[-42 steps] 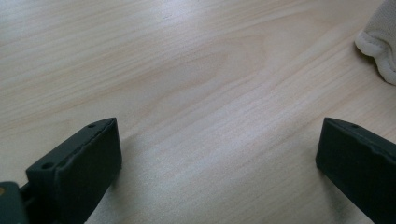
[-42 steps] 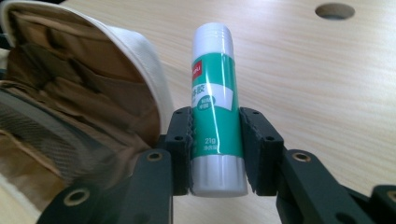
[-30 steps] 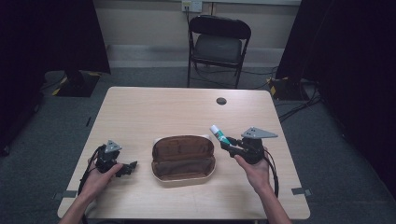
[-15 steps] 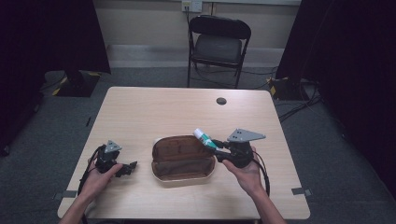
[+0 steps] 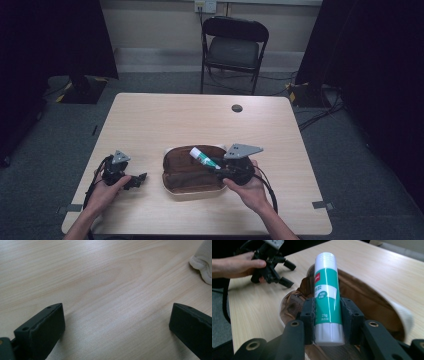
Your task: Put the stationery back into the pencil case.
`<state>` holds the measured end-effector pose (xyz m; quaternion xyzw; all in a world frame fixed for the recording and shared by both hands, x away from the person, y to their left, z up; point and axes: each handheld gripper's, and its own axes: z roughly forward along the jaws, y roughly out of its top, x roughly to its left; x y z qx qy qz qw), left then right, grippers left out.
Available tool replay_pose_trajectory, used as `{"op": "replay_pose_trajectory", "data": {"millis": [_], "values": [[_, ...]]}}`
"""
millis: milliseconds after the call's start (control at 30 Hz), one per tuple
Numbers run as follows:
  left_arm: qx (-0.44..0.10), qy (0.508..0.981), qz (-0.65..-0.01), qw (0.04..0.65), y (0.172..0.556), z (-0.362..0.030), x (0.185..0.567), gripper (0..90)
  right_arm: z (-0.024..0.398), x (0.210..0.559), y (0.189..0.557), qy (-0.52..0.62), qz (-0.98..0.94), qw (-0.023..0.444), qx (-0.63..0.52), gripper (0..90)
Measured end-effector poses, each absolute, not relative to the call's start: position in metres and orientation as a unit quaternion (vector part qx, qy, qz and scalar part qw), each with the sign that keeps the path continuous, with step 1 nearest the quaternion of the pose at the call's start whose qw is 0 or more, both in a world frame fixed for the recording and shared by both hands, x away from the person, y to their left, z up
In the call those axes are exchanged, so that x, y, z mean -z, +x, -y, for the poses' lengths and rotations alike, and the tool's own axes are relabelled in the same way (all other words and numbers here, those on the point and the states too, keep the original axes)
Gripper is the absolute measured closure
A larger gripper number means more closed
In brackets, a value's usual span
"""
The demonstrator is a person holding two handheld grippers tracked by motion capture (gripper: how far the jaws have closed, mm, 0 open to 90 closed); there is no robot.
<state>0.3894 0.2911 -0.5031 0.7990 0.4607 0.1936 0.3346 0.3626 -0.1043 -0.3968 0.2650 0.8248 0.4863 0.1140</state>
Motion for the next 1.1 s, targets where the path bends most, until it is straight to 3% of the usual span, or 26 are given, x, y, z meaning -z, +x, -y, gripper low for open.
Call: {"op": "replay_pose_trajectory", "data": {"millis": [433,1100], "values": [[-0.192,0.798,-0.46,0.338,0.388,-0.292,0.503,0.0,0.068,0.425,0.37,0.243,-0.855,0.091,-0.449,66.0],[-0.192,0.798,-0.46,0.338,0.388,-0.292,0.503,0.0,0.056,0.444,0.392,0.258,-0.862,0.075,-0.43,65.9]]}}
